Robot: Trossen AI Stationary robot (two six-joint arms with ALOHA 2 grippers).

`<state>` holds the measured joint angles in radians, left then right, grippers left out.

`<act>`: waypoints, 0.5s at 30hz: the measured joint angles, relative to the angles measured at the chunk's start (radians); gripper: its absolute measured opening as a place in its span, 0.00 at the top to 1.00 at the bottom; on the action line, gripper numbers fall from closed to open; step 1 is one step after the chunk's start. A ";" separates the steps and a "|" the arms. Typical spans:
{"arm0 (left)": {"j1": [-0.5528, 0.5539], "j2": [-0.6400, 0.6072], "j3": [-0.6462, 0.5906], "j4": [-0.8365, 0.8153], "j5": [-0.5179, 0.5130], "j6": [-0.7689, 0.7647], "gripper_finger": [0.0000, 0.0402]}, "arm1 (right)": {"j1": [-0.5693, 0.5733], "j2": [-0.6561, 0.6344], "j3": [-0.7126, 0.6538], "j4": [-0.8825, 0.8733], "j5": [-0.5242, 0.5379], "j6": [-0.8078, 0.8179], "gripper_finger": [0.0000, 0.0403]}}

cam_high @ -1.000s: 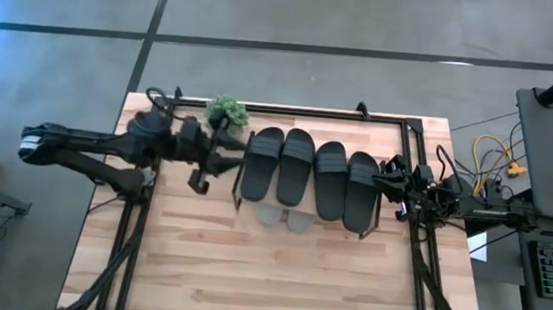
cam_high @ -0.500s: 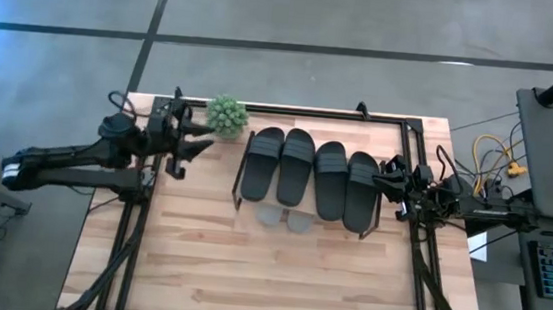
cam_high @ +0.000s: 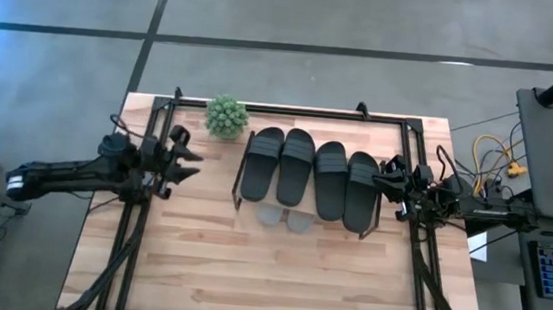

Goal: Pick and place slides into the shelf
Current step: Return to Home Position

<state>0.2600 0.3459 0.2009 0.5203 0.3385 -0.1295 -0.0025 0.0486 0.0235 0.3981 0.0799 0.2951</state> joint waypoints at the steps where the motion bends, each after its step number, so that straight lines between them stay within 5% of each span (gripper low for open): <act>1: -0.001 -0.015 -0.016 0.012 0.021 -0.012 0.69 | 0.000 0.000 0.000 0.000 0.000 0.000 0.90; 15: -0.014 -0.139 -0.160 0.125 0.025 -0.151 0.69 | 0.000 0.000 0.000 0.000 0.000 0.000 0.90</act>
<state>0.2459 0.2074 0.0413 0.6455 0.3636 -0.2810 -0.0028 0.0486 0.0235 0.3981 0.0800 0.2951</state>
